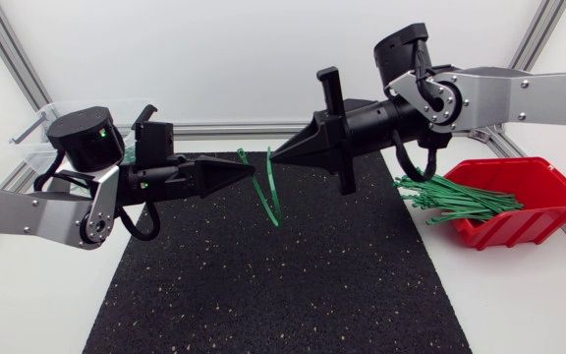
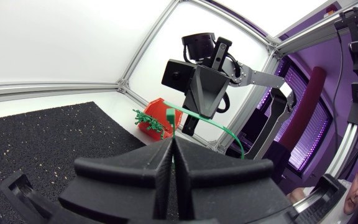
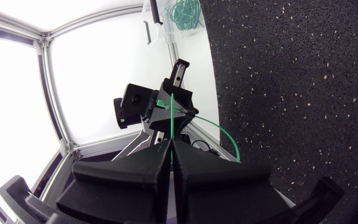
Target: Take a green cable tie from the red box, thread the tail through the head to close it, then place it in the transparent bin on the left.
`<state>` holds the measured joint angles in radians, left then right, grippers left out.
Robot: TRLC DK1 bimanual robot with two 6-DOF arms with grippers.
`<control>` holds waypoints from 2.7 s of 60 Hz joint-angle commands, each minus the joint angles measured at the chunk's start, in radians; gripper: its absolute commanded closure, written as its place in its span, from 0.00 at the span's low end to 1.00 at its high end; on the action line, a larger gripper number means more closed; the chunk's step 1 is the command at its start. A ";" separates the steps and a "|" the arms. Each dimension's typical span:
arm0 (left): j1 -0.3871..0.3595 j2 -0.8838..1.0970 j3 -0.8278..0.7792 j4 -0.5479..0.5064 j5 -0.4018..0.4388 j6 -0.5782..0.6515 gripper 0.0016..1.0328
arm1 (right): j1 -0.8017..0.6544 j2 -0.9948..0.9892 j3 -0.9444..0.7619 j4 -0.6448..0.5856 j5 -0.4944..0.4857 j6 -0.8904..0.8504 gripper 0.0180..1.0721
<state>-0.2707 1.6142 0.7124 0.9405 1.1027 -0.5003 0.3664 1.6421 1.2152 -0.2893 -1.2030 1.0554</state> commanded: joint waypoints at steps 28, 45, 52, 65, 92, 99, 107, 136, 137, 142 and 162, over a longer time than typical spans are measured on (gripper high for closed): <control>-0.044 0.052 0.013 0.017 -0.046 0.005 0.97 | 0.055 0.022 0.026 -0.048 -0.003 0.029 0.94; -0.055 0.065 0.012 0.015 -0.102 0.031 0.97 | 0.063 0.051 0.046 -0.079 -0.018 0.029 0.94; -0.056 0.064 0.007 0.015 -0.102 0.037 0.97 | 0.074 0.065 0.066 -0.088 -0.018 0.029 0.94; -0.056 0.044 -0.007 0.015 -0.102 0.040 0.97 | 0.080 0.078 0.095 -0.109 -0.018 0.029 0.94; -0.047 0.023 -0.028 0.017 -0.090 0.043 0.97 | 0.065 0.078 0.101 -0.111 -0.018 0.029 0.94; -0.045 0.013 -0.037 0.017 -0.075 0.043 0.97 | 0.059 0.078 0.095 -0.111 -0.018 0.028 0.94; -0.042 0.003 -0.041 0.017 -0.066 0.043 0.97 | 0.054 0.078 0.090 -0.109 -0.018 0.026 0.94; -0.044 0.007 -0.031 0.017 -0.066 0.051 0.97 | 0.059 0.058 0.075 -0.109 -0.018 0.026 0.94; -0.044 0.007 -0.031 0.017 -0.066 0.051 0.97 | 0.059 0.056 0.075 -0.109 -0.018 0.026 0.94; -0.041 0.010 -0.028 0.017 -0.066 0.051 0.97 | 0.060 0.050 0.072 -0.109 -0.018 0.026 0.94; -0.039 0.032 -0.014 0.017 -0.066 0.059 0.97 | 0.063 0.032 0.058 -0.108 -0.018 0.023 0.94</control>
<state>-0.3153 1.6241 0.6937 0.9409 1.0237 -0.4622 0.4240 1.6978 1.2961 -0.3901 -1.2087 1.0550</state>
